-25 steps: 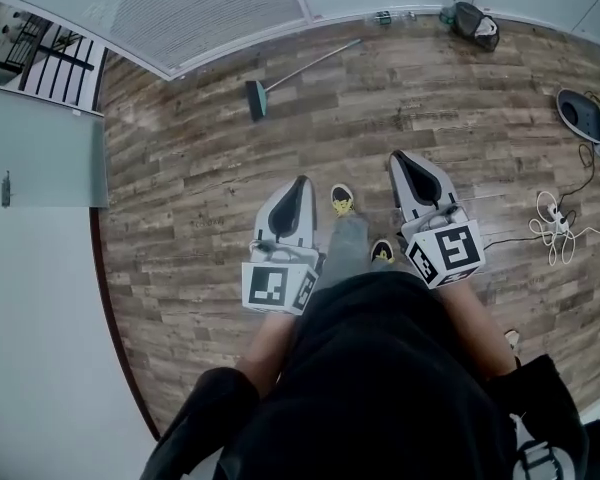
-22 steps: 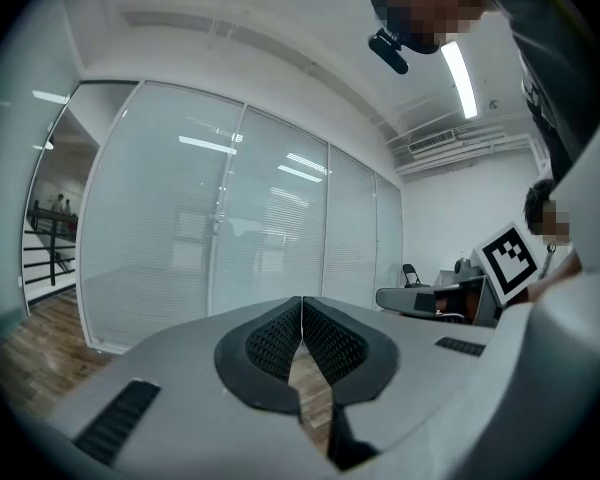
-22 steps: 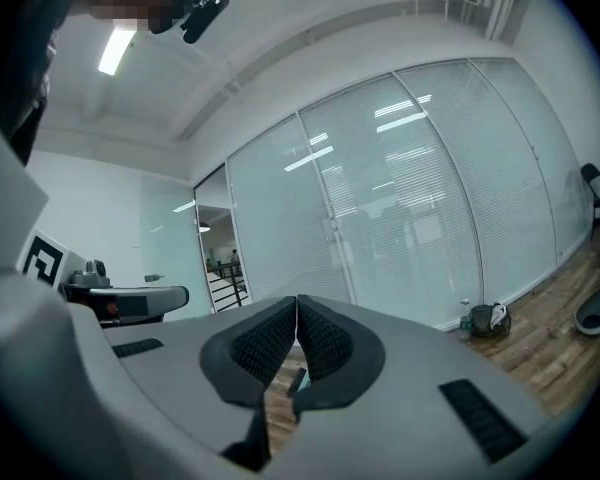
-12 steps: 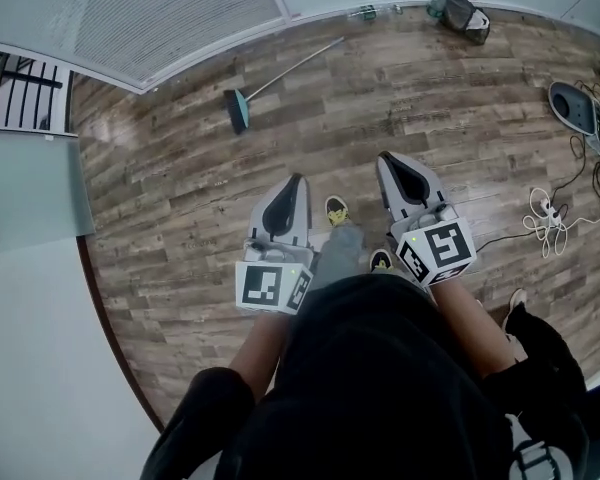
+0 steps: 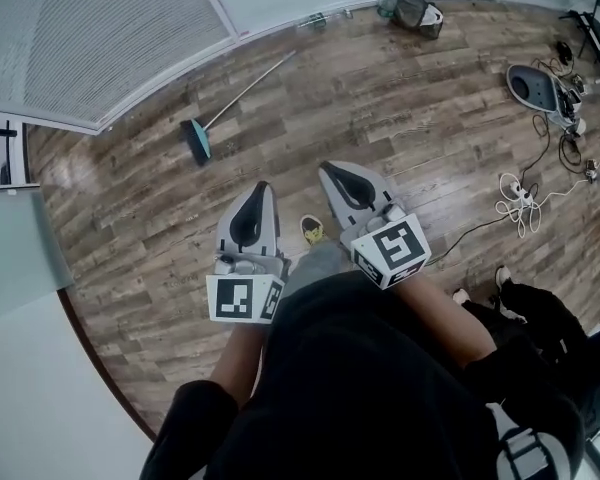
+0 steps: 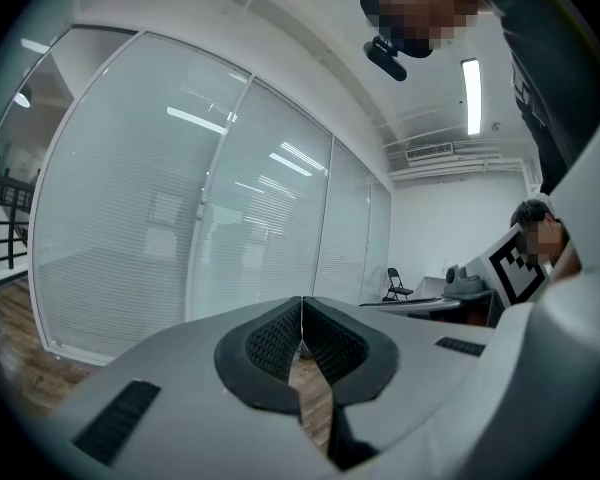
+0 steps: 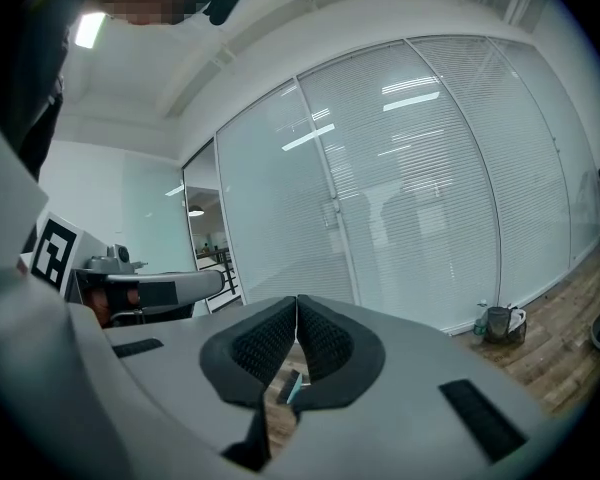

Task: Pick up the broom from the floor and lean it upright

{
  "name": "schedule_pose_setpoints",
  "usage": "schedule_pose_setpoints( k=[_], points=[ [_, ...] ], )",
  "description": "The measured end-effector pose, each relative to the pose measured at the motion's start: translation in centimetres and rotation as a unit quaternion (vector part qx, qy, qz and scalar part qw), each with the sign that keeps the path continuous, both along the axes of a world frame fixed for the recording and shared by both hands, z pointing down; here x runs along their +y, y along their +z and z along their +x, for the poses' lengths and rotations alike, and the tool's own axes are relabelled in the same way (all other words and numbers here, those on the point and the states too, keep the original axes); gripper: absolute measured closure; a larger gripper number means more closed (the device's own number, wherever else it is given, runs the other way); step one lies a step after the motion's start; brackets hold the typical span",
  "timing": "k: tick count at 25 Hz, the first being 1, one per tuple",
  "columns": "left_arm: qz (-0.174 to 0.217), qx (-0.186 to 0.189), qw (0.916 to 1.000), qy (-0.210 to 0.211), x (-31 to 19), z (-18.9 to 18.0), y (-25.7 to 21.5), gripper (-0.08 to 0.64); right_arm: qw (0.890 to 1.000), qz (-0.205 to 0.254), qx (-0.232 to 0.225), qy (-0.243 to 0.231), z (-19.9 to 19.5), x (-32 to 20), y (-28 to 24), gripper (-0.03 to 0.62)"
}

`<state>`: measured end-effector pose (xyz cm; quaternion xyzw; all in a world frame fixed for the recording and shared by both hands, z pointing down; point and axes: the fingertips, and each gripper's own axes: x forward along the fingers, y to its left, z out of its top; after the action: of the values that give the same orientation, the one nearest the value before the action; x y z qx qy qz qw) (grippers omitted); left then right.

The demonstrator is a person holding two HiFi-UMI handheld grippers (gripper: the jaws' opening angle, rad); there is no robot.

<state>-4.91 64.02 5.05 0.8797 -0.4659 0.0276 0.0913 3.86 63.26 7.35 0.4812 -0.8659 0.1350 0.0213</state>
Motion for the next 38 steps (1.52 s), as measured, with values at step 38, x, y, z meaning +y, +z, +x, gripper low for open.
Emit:
schedule_pose_setpoints(
  k=[38],
  points=[
    [-0.007, -0.029, 0.9979, -0.058, -16.5, 2.0, -0.7, 0.537, 0.999, -0.024, -0.022, -0.014, 5.7, -18.1, 1.5, 0.574]
  ],
)
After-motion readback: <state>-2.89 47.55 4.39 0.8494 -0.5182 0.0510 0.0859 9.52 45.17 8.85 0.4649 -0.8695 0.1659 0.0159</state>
